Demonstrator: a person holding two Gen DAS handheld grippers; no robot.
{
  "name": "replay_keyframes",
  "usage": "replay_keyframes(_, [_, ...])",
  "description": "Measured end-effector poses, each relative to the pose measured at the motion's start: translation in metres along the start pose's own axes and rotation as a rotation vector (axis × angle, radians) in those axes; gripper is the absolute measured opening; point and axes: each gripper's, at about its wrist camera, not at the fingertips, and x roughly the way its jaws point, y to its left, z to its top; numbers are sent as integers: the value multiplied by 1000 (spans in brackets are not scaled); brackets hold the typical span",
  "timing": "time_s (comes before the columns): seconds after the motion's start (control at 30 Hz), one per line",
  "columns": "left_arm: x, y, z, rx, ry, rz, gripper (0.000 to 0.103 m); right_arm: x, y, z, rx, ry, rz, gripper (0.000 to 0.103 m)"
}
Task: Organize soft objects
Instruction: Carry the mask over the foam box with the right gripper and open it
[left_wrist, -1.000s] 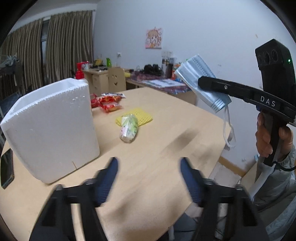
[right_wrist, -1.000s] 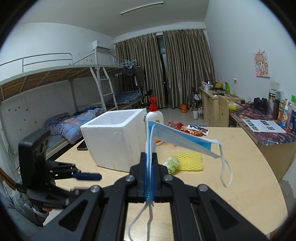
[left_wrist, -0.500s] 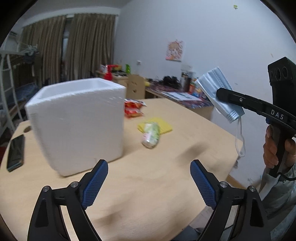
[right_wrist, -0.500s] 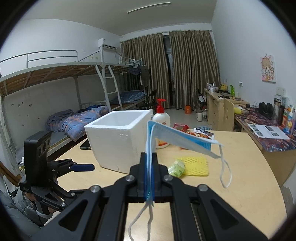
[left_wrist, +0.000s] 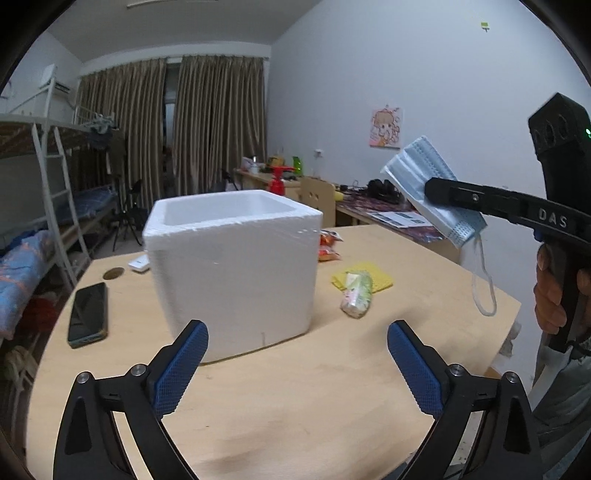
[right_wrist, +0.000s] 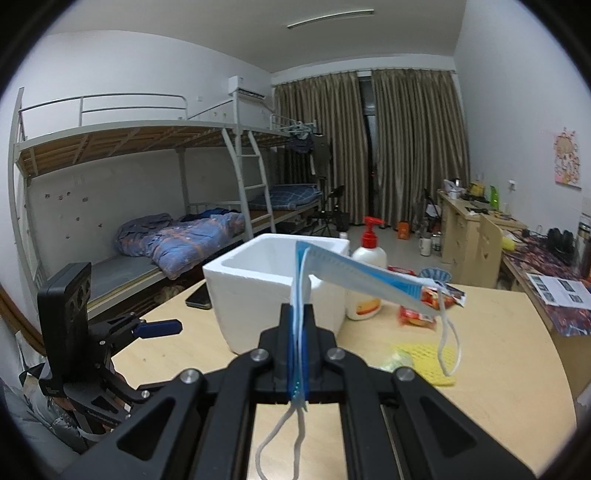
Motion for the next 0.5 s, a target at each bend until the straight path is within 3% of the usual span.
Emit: replay_keyframes(0.5, [-11, 26, -3, -31, -31, 73, 99, 41, 25, 31, -84, 28, 111, 6])
